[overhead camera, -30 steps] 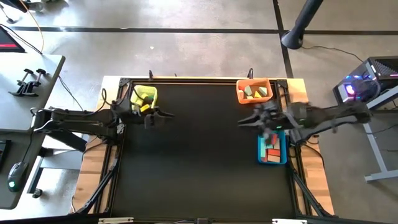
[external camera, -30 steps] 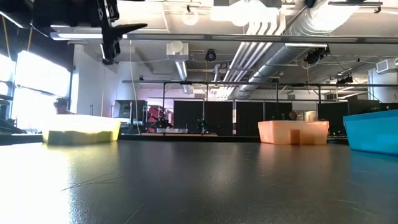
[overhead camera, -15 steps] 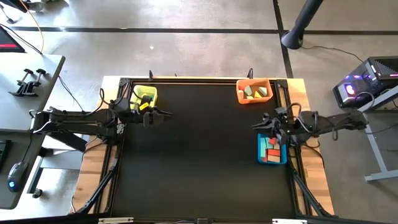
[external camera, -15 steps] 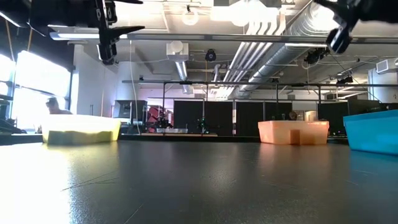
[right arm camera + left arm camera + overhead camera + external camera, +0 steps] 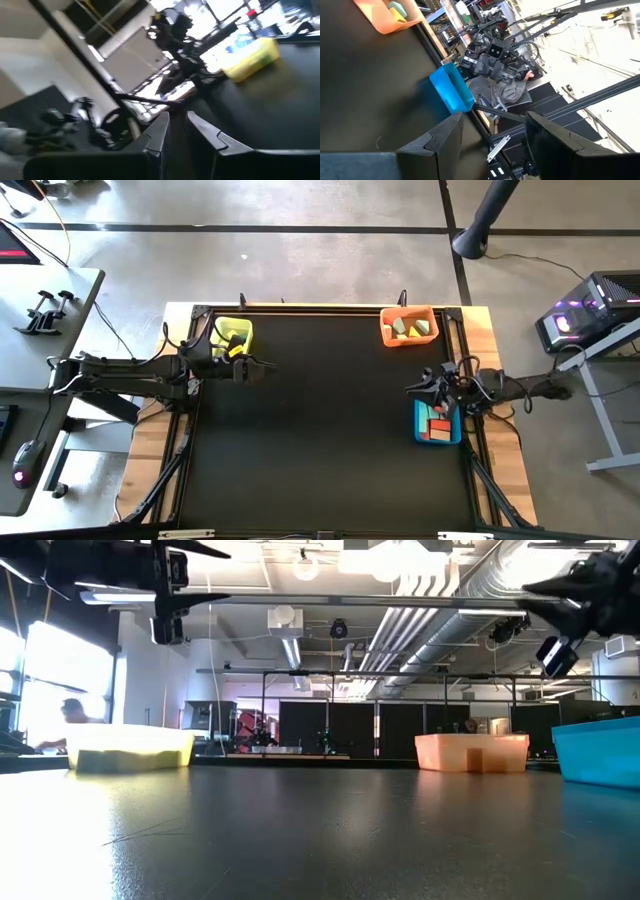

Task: Sort blocks by size
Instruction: Return to Home Position

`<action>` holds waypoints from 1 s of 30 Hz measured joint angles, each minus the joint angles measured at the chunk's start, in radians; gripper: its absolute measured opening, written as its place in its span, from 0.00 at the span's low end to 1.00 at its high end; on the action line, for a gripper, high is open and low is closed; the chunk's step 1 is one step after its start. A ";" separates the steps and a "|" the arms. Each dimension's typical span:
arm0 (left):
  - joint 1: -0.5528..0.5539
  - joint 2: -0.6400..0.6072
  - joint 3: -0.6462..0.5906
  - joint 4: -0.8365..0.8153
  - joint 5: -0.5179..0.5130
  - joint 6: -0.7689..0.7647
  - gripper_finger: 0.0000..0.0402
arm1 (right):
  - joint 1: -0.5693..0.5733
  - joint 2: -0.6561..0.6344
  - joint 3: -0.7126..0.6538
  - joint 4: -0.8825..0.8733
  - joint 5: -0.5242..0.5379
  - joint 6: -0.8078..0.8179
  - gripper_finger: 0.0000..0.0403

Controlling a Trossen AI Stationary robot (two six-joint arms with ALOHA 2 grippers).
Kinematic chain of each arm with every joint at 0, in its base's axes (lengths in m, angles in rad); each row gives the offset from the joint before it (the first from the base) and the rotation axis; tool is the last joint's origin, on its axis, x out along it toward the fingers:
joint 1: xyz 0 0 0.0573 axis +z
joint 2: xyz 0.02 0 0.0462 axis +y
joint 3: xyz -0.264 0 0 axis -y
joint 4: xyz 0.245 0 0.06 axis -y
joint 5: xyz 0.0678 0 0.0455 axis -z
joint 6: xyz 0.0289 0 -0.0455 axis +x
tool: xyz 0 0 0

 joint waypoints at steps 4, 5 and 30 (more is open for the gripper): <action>0.000 0.000 0.000 -0.006 0.000 -0.001 0.50 | -0.044 0.003 0.000 -0.048 -0.005 -0.021 0.14; 0.000 0.000 0.000 -0.007 0.000 0.001 0.50 | -0.055 0.000 -0.004 -0.069 -0.002 -0.022 0.14; 0.000 0.000 0.000 -0.064 0.000 0.576 0.50 | -0.104 0.116 -0.004 -0.093 0.021 -0.594 0.14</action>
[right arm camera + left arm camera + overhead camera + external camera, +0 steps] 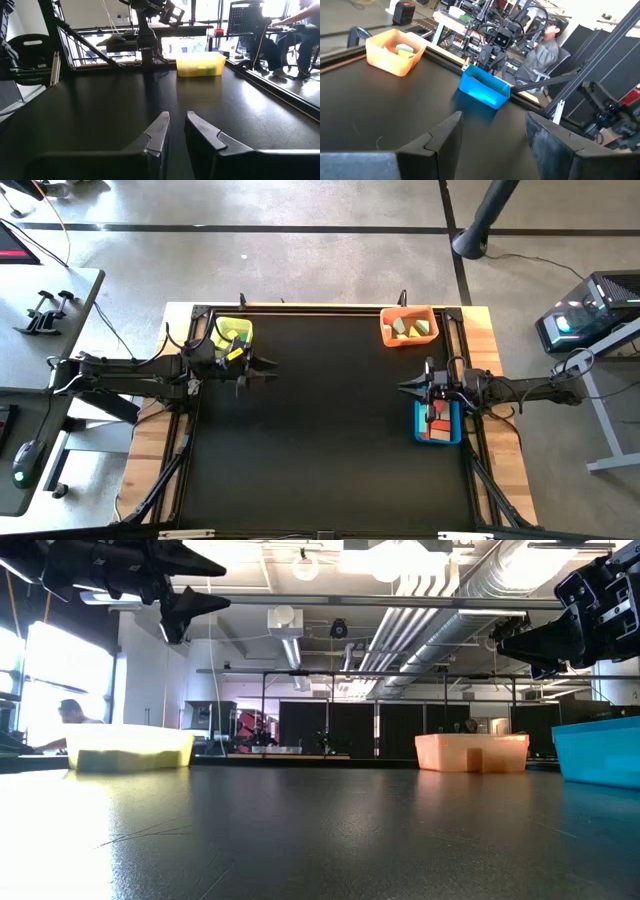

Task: Sort blocks by size
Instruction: Return to Home Position

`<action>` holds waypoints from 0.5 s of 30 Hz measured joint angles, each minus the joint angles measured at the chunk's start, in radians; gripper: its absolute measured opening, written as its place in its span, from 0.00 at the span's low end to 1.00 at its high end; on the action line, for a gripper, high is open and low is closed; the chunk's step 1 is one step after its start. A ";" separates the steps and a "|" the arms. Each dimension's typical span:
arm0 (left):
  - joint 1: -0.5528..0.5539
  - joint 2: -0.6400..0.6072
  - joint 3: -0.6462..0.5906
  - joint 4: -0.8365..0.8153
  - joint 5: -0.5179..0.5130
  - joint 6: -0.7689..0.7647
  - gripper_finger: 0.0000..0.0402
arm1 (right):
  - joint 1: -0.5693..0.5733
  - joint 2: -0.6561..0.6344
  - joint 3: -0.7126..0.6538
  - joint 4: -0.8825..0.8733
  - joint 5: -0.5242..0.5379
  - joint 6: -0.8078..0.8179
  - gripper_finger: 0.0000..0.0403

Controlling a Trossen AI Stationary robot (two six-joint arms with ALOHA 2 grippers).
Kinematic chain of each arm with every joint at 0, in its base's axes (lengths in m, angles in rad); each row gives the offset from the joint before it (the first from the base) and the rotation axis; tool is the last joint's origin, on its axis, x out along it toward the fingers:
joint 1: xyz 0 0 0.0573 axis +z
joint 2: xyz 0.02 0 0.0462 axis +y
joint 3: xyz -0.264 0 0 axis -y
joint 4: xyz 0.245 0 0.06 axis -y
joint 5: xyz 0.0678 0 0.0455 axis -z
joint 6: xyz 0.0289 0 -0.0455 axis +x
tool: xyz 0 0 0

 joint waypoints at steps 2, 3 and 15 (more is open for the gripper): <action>0.000 0.000 0.000 0.000 0.000 0.036 0.50 | 0.000 0.000 0.000 0.000 0.000 0.000 0.14; 0.000 0.000 0.000 0.000 0.000 0.059 0.50 | 0.000 0.000 0.000 0.000 0.000 0.000 0.14; 0.005 -0.020 -0.062 0.229 -0.044 0.376 0.50 | 0.000 0.000 0.000 0.000 0.000 0.003 0.14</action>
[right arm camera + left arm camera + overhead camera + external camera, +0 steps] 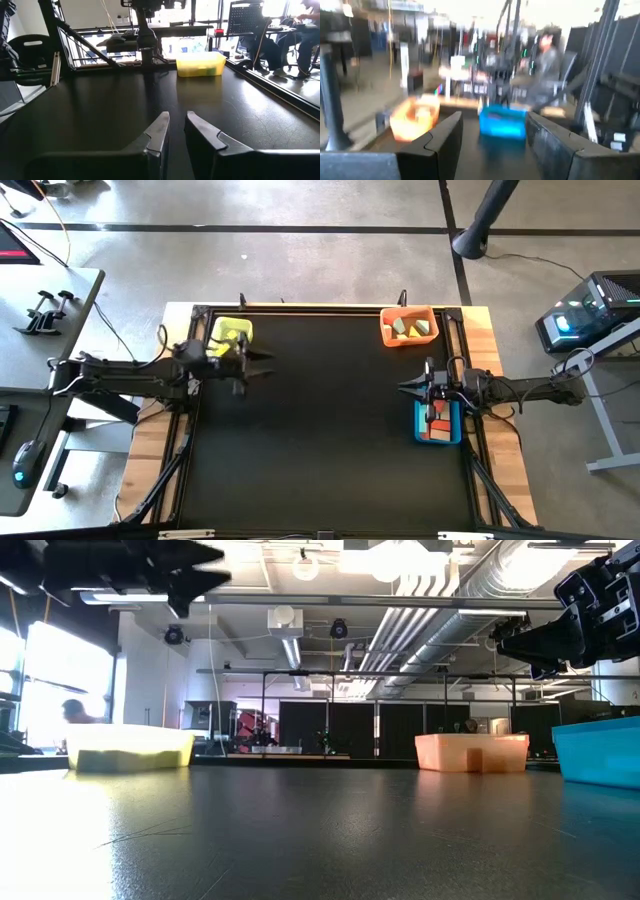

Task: Sort blocks by size
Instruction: Return to Home Position

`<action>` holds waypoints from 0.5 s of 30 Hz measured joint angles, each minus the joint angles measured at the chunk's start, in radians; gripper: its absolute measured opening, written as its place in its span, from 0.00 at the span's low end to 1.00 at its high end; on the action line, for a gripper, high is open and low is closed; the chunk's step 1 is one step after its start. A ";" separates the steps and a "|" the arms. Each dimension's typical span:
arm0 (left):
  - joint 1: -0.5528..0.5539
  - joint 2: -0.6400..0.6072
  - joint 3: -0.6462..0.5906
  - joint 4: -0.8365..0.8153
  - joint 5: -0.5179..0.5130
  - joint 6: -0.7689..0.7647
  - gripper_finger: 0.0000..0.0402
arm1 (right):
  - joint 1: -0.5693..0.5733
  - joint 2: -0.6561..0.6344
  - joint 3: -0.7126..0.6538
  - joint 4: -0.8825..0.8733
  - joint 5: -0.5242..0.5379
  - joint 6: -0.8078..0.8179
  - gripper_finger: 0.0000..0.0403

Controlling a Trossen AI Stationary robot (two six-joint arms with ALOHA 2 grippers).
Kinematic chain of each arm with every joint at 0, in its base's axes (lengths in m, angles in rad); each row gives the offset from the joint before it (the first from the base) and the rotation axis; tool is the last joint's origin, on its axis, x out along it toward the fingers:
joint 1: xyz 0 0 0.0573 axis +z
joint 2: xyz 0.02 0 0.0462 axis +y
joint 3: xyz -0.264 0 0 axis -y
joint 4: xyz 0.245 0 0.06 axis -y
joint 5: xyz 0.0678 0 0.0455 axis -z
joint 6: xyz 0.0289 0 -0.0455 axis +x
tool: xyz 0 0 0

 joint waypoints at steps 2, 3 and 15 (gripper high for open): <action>0.016 -0.036 -0.040 0.068 -0.003 -0.020 0.50 | 0.000 0.000 0.000 0.000 0.000 0.000 0.14; 0.024 -0.063 -0.063 0.066 -0.006 -0.039 0.50 | 0.000 0.000 0.000 0.000 0.000 0.000 0.14; 0.142 -0.433 -0.272 -0.010 0.014 -0.085 0.50 | 0.000 0.000 0.000 0.000 0.000 0.000 0.14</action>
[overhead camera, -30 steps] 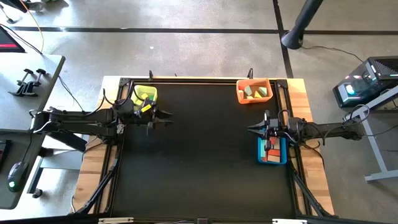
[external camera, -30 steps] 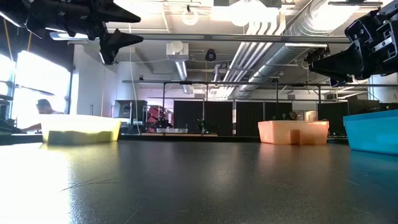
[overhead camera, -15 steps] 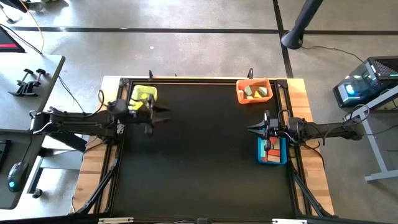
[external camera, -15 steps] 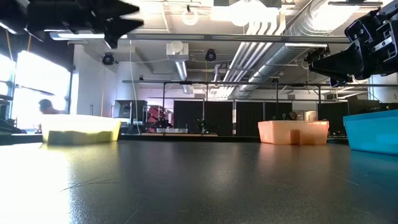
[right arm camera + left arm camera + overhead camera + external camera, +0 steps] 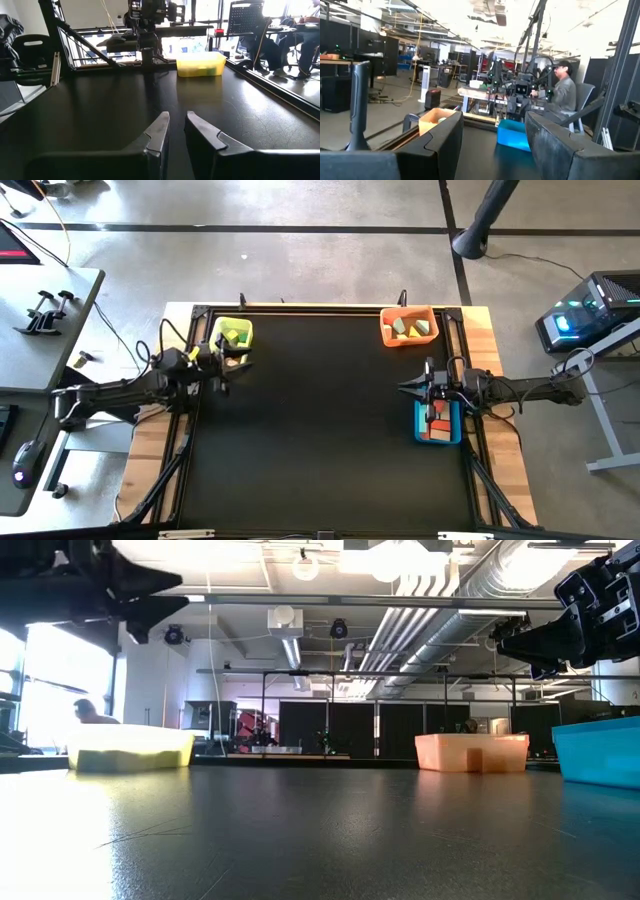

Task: Sort blocks by size
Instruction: Return to Home Position

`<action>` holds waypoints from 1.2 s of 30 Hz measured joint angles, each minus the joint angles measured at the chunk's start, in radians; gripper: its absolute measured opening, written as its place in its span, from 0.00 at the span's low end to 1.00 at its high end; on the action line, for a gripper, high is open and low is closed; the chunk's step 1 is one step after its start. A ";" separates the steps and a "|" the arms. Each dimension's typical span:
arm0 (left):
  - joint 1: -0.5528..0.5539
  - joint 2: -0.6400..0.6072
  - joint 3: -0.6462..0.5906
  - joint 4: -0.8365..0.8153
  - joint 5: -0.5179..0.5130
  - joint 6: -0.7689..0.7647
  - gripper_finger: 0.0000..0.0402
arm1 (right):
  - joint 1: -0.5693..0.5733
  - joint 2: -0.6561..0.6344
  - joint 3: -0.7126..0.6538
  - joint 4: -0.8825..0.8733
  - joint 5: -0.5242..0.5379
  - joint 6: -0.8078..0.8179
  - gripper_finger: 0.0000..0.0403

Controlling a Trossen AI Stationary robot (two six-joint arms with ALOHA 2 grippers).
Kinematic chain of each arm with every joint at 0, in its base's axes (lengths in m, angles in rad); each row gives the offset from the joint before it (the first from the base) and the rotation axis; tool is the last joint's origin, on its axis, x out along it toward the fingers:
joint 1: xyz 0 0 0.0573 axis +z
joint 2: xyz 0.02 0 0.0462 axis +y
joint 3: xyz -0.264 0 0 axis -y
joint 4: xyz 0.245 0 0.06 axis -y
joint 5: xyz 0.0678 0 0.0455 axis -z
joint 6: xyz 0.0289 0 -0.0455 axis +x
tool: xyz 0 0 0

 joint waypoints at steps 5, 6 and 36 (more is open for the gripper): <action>0.013 -0.088 -0.067 -0.017 0.017 0.002 0.50 | 0.000 0.000 0.000 0.000 0.000 0.000 0.14; 0.013 -0.097 -0.067 -0.053 0.016 0.012 0.50 | 0.000 0.000 0.000 0.000 0.000 0.000 0.14; -0.239 -0.297 -0.062 -0.437 -0.019 0.365 0.50 | 0.000 0.000 0.000 0.001 -0.002 0.000 0.14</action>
